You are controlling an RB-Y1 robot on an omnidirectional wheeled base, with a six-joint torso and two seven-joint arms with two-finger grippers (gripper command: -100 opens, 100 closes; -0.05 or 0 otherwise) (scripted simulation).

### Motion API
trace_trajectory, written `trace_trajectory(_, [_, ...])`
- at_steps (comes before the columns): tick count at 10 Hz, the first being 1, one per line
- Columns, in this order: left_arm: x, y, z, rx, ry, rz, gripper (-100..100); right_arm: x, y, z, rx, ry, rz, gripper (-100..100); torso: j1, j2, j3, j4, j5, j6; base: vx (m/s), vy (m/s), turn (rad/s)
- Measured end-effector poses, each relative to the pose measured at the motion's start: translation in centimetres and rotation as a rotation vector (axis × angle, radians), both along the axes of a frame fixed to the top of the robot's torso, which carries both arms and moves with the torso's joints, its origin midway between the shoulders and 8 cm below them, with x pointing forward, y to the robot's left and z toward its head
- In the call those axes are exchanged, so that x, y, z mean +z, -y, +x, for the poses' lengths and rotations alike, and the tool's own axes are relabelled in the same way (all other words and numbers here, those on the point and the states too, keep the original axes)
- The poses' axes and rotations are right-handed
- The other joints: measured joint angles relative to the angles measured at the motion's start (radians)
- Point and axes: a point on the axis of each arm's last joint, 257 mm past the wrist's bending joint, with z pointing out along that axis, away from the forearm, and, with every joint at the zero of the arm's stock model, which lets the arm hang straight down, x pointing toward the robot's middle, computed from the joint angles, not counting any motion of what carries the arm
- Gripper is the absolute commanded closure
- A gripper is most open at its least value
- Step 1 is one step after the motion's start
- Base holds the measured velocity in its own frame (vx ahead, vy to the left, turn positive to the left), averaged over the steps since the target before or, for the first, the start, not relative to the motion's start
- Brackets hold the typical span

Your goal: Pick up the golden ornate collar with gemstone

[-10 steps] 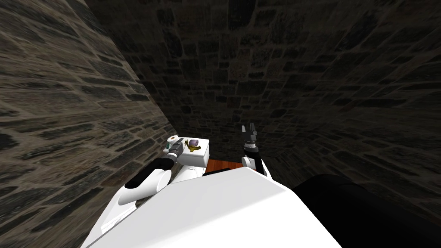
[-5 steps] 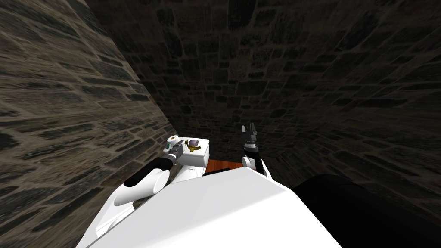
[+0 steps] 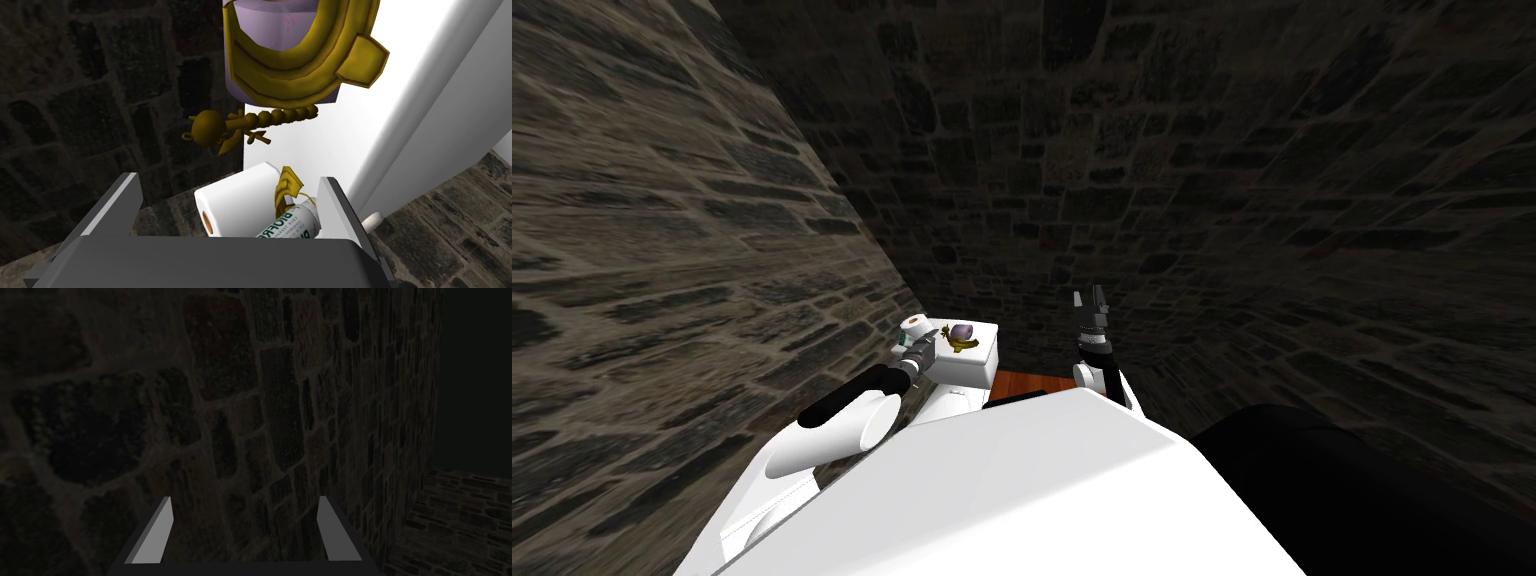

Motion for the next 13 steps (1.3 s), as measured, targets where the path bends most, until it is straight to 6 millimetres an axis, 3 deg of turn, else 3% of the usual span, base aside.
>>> trace_trajectory(5, [-1.3, -0.6, -1.1, 0.001, -0.094, 0.003, -100, 0.0, 0.0, 0.0, 0.0, 0.0, 0.0, 0, -0.001, -0.002, -0.001, 0.0, 0.0, 0.0, 0.028, -0.014, 0.003])
trace_trajectory(13, [-2.4, -2.1, -3.2, 0.005, -0.246, 0.042, -100, 0.0, 0.0, 0.0, 0.0, 0.0, 0.0, 0, -0.005, -0.003, -0.002, -0.001, -0.001, 0.0, 0.039, -0.064, -0.003])
